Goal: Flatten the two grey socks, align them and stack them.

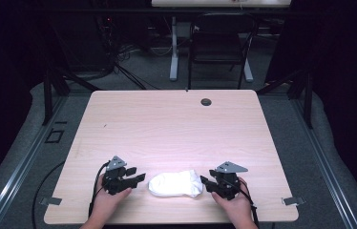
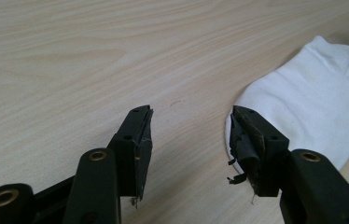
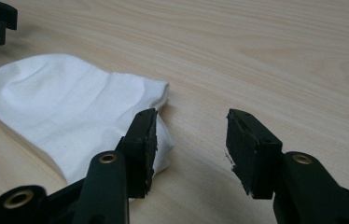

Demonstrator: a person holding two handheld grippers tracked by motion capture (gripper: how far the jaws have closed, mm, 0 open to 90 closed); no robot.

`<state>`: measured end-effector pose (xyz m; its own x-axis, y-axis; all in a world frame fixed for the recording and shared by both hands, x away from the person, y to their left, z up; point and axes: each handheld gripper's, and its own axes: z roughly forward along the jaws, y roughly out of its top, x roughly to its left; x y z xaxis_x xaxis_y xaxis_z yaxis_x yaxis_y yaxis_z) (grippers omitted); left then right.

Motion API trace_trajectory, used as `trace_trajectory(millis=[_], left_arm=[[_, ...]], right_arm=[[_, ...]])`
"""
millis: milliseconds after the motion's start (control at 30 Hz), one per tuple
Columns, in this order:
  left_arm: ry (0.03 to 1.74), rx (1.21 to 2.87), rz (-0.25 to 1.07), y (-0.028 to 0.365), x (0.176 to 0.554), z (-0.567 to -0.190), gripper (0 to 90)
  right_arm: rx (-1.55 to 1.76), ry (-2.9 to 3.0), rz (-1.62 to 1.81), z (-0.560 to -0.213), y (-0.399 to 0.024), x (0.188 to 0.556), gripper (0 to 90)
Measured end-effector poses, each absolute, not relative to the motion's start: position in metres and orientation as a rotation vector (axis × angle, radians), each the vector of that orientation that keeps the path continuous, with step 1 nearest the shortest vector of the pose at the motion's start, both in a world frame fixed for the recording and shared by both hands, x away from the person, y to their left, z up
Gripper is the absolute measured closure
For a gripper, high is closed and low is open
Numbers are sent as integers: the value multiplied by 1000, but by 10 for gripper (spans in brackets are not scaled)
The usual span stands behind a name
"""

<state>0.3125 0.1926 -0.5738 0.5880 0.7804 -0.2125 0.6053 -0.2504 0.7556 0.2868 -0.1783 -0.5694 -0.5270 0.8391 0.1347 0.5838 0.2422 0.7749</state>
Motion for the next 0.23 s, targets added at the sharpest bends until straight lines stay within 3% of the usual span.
trace_trajectory(millis=[233], left_arm=[[1106,1957,254,192,313,-574,491]], right_arm=[[1326,2210,1173,-570,-178,287,530]])
